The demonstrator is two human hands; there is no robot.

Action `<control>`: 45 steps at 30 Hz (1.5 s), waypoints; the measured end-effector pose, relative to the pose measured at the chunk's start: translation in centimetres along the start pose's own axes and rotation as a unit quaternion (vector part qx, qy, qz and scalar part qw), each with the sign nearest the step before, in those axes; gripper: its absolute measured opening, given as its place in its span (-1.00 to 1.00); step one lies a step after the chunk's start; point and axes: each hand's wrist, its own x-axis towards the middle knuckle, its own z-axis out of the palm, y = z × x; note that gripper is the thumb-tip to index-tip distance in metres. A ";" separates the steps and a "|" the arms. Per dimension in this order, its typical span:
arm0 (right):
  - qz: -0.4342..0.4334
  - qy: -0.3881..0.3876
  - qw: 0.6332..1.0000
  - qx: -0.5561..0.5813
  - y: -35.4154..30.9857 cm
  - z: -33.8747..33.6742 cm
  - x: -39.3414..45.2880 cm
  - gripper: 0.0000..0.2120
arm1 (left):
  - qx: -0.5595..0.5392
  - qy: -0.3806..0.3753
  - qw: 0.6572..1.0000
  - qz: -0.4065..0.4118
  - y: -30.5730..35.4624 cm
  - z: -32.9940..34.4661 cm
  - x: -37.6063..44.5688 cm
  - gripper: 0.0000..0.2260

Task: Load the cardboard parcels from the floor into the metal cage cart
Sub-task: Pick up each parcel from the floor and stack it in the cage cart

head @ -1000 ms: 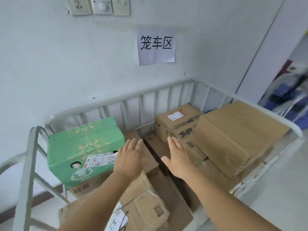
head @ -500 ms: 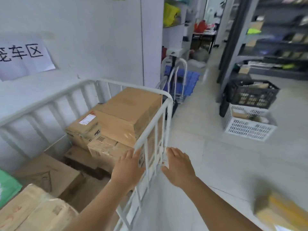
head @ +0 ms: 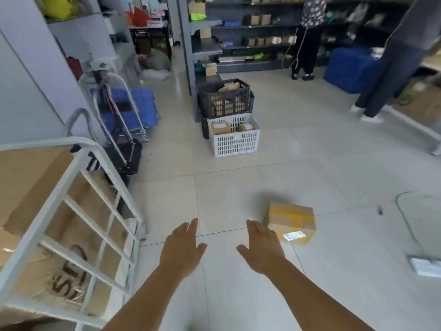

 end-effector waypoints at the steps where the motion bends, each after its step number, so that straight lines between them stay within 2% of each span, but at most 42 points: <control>1: 0.019 0.004 1.000 0.003 1.5 -0.3 0.3 -0.34 | 0.008 -0.009 1.000 0.016 1.3 0.4 1.2 -0.38; 11: 0.170 0.010 0.985 0.010 13.6 -2.6 7.5 -0.32 | 0.090 -0.066 0.981 0.156 11.0 3.3 16.1 -0.41; 21: 0.284 -0.007 0.958 0.035 22.5 -2.9 15.7 -0.32 | 0.111 -0.127 0.963 0.212 17.3 6.6 28.9 -0.44; 31: 0.323 -0.038 0.944 0.066 35.7 0.4 25.4 -0.31 | 0.113 -0.164 0.964 0.175 23.1 14.9 39.9 -0.42; 37: 0.310 -0.109 0.943 0.049 45.4 6.0 32.5 -0.30 | 0.136 -0.194 0.964 0.120 26.3 23.1 47.3 -0.41; 45: 0.281 -0.150 0.947 0.032 54.7 16.1 41.1 -0.30 | 0.097 -0.227 0.968 0.047 28.1 35.9 56.1 -0.35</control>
